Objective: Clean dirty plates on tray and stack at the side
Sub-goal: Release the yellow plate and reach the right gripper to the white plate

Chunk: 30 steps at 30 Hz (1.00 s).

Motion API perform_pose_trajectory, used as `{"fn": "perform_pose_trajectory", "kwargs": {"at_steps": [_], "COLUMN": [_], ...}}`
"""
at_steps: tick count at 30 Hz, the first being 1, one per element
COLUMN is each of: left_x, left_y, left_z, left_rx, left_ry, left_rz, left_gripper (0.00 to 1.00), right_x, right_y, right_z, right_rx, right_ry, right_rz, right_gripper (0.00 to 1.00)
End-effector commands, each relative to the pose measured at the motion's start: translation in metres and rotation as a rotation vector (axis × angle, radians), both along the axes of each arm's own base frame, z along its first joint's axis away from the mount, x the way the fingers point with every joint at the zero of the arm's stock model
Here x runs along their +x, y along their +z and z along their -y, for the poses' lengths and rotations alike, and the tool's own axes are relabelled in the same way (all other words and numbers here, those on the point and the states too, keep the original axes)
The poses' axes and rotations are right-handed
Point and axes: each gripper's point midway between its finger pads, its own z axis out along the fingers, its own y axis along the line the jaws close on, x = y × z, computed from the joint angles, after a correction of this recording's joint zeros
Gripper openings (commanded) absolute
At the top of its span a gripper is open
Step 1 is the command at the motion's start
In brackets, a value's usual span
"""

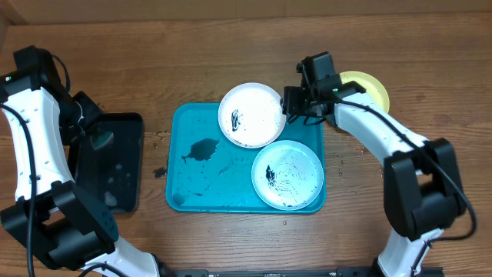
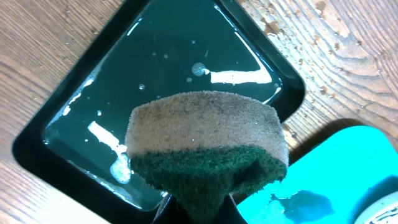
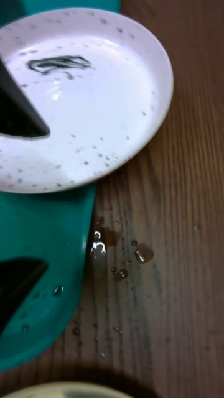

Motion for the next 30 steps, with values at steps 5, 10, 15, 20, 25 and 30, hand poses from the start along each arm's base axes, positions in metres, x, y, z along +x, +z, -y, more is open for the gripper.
{"fn": "perform_pose_trajectory", "kwargs": {"at_steps": [5,10,15,20,25,30], "left_x": [0.008,0.012,0.014,0.018,0.025,0.031], "left_y": [0.017,0.017,0.017,0.017,0.018,0.016], "left_z": [0.008,0.012,0.017,0.027,0.052,0.106], "left_rx": [-0.015,-0.037,-0.037,-0.036,-0.065,-0.150], "left_ry": [-0.022,-0.031,-0.047,-0.085,-0.192,-0.367], "left_rz": [0.067,0.086,0.086,0.086,0.097,0.104], "left_gripper": [0.04,0.04,0.04,0.04,0.04,0.04], "right_x": [0.004,0.000,-0.010,-0.027,-0.045,-0.071], "right_y": [-0.024,-0.024,-0.023,-0.024,-0.027,-0.021], "right_z": [-0.003,-0.013,-0.034,-0.056,-0.073,-0.107], "right_rx": [-0.020,-0.014,0.027,0.045,0.054,0.146], "right_ry": [-0.030,-0.008,0.044,0.100,0.133,0.234], "right_rz": [-0.030,-0.031,-0.051,-0.082,-0.123,-0.176], "right_gripper": [0.46,0.28,0.16,0.05,0.03,0.04]}}
